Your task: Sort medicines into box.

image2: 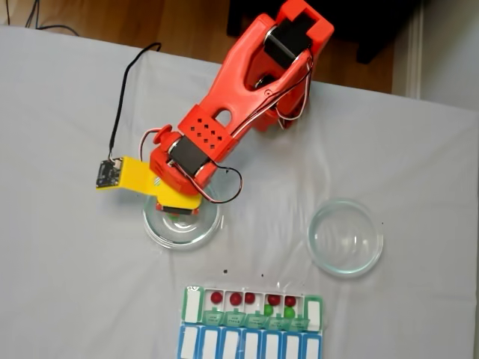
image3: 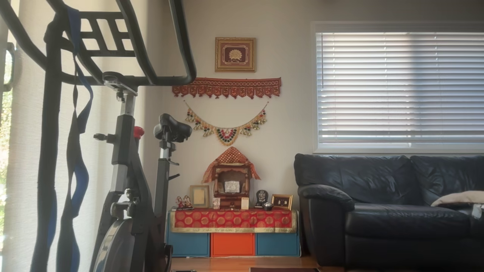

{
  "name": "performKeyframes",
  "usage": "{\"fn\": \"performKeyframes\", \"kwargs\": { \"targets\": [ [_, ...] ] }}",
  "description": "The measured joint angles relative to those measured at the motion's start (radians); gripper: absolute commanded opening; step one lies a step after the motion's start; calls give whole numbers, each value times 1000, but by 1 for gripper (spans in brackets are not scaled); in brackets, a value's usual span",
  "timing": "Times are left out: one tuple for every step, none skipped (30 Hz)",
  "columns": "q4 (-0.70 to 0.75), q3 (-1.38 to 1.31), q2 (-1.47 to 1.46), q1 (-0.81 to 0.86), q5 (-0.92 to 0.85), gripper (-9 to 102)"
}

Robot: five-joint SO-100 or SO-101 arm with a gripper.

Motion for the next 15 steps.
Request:
{"fn": "performKeyframes", "kwargs": {
  "targets": [
    [-6, 0, 0, 2, 5, 13],
    [-11, 0, 0, 5, 8, 13],
    [-15, 0, 0, 6, 9, 13],
    [-15, 0, 0, 6, 11, 13],
    [-17, 0, 0, 6, 12, 14],
    [-17, 0, 0, 6, 12, 14],
    [-17, 0, 0, 6, 12, 15],
    [-17, 0, 0, 6, 12, 15],
    [-17, 0, 0, 6, 12, 15],
    [-17, 0, 0, 6, 12, 17],
    [-17, 0, 0, 6, 12, 19],
    [-17, 0, 0, 6, 12, 21],
    [-17, 0, 0, 6, 11, 22],
    [-18, 0, 0, 6, 11, 22],
    [-25, 0, 0, 6, 11, 23]
  ]
}}
